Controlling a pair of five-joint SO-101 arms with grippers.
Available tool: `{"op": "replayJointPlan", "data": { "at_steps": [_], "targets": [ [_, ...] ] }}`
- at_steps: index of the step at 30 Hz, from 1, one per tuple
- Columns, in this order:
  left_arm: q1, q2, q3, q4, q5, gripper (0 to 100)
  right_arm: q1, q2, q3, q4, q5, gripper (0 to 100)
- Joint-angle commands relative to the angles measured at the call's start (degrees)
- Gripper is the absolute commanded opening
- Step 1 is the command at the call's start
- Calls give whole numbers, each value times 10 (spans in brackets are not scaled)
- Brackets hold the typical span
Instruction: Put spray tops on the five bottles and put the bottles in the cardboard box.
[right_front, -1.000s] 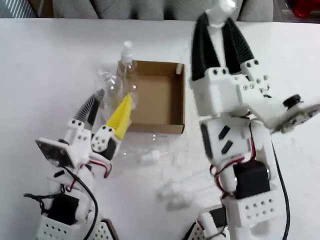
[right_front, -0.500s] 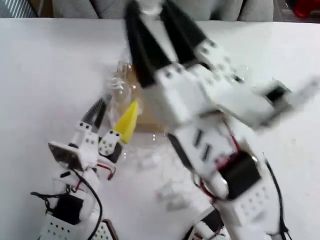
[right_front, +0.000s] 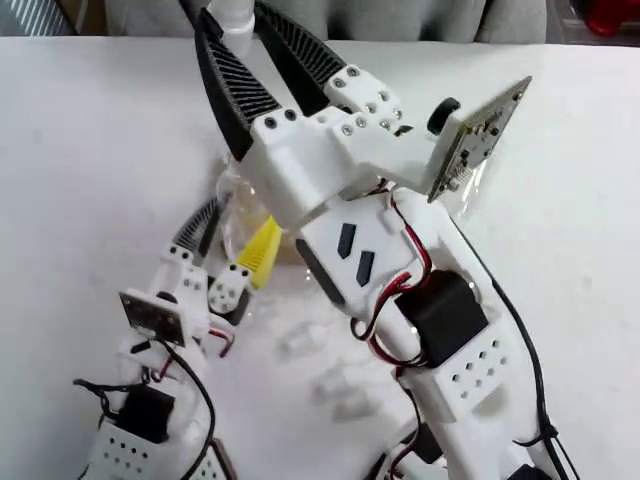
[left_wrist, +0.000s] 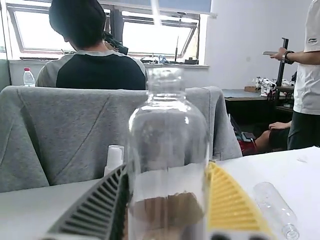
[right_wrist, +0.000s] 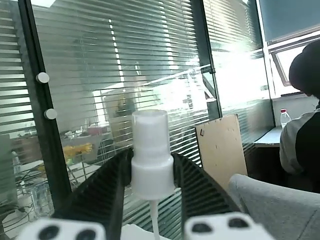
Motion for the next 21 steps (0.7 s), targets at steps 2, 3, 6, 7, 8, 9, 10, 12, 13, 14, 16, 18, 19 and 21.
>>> {"op": "replayJointPlan", "data": {
  "at_steps": [2,3,6,7,8,9,10,12,13,14,16,18,19,21],
  "targets": [
    [1,-10,-6,-23,-6,20,-1,-7,-16,10,7,15],
    [1,-10,-6,-22,-6,20,-1,-8,-10,7,7,15],
    [0,-10,-6,-21,-7,20,0,-8,-4,7,8,15],
    [0,-10,-5,-21,-7,20,0,-8,-4,7,8,15],
    [0,-10,-5,-20,-7,20,0,-8,-3,7,9,15],
    [0,-10,-5,-19,-6,20,0,-8,-4,7,9,15],
    [0,-10,-5,-19,-6,20,0,-8,-4,7,9,15],
    [0,-10,-5,-19,-6,20,0,-8,-4,7,10,15],
    [0,-10,-5,-19,-6,20,0,-7,-3,7,10,15],
    [0,-10,-5,-18,-6,20,0,-7,-2,7,11,15],
    [0,-10,-5,-18,-7,20,17,-7,-2,7,11,15],
    [0,-10,-5,-18,-8,20,31,-5,-1,7,11,15],
    [0,-10,-5,-18,-8,20,36,-4,-1,7,10,15],
    [0,-10,-5,-18,-8,20,48,-3,0,10,6,15]
  ]
}}
